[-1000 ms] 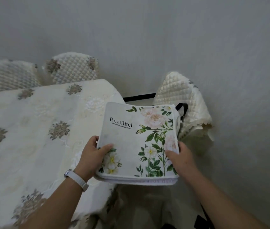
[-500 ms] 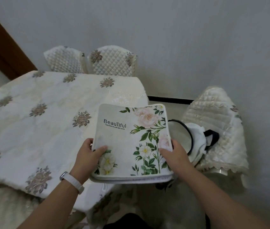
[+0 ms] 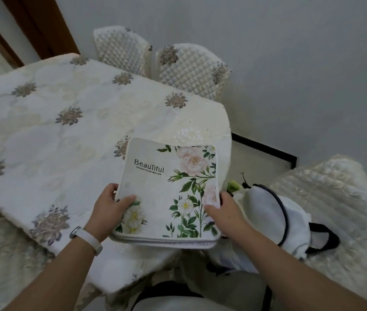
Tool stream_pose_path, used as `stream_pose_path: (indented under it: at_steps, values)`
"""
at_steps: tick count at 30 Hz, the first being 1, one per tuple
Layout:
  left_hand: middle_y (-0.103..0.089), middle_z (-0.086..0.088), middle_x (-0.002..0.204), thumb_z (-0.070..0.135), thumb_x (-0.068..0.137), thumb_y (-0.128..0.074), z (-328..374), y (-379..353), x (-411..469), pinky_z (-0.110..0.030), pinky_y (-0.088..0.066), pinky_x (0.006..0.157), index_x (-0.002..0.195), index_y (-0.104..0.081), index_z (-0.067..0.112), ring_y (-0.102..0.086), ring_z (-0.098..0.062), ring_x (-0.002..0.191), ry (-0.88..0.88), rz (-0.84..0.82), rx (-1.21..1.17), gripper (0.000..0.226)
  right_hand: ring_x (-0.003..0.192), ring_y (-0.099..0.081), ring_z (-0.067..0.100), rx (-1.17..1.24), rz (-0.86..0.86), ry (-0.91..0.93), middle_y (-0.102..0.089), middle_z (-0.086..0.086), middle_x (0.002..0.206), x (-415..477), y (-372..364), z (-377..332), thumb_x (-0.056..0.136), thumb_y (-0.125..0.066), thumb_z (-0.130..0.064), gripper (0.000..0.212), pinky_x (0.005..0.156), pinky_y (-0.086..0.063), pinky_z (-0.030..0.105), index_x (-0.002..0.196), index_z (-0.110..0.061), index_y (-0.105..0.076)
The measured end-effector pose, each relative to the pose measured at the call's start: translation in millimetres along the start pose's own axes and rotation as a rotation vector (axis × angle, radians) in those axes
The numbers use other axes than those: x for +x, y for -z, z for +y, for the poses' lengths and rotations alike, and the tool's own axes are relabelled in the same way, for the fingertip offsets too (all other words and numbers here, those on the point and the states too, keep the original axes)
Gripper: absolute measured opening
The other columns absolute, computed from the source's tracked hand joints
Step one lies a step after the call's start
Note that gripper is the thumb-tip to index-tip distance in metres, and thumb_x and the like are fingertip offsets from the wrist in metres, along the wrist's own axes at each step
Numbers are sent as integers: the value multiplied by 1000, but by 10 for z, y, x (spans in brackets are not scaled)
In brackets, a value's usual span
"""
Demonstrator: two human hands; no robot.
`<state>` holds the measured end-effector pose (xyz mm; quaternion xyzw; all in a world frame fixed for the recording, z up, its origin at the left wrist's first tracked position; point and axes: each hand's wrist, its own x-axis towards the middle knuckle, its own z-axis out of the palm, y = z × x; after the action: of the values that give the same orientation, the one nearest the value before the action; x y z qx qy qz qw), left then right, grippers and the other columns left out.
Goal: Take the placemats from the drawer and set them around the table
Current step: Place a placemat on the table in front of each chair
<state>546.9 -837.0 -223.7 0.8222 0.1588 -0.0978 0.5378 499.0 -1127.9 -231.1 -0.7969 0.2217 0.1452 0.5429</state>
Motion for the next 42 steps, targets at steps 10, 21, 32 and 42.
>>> stream_pose_path:
  at_steps: [10,21,32,42]
  values:
    - [-71,-4,90,18,84,-75,-467,485,324,-31,-54,61,97,-56,21,-71,-21,77,130,155,-103,23,81,-67,11,-123,-158,6,-66,-3,98,575,-689,-403,90,-62,-15,22,58,-54,21,107,-24,-52]
    - [-69,-5,100,14,86,-73,-1095,621,17,-42,-57,78,101,-55,22,-69,-22,89,258,281,-287,25,82,-64,20,-279,-290,83,-65,4,93,690,-1106,-522,89,-60,-17,13,63,-50,28,98,-23,-53]
    - [-62,3,98,11,89,-66,-1256,477,-51,-35,-52,75,113,-51,14,-62,-17,89,363,399,-230,29,80,-54,3,-453,-314,18,-56,-11,91,904,-1093,-283,89,-61,-21,25,65,-42,27,111,-20,-49]
    - [-70,-1,89,6,90,-62,-1154,516,48,-23,-48,61,107,-64,16,-65,-17,77,318,394,-166,19,80,-56,18,-370,-300,35,-62,8,96,1078,-1008,-298,88,-61,-15,23,63,-43,26,110,-13,-55]
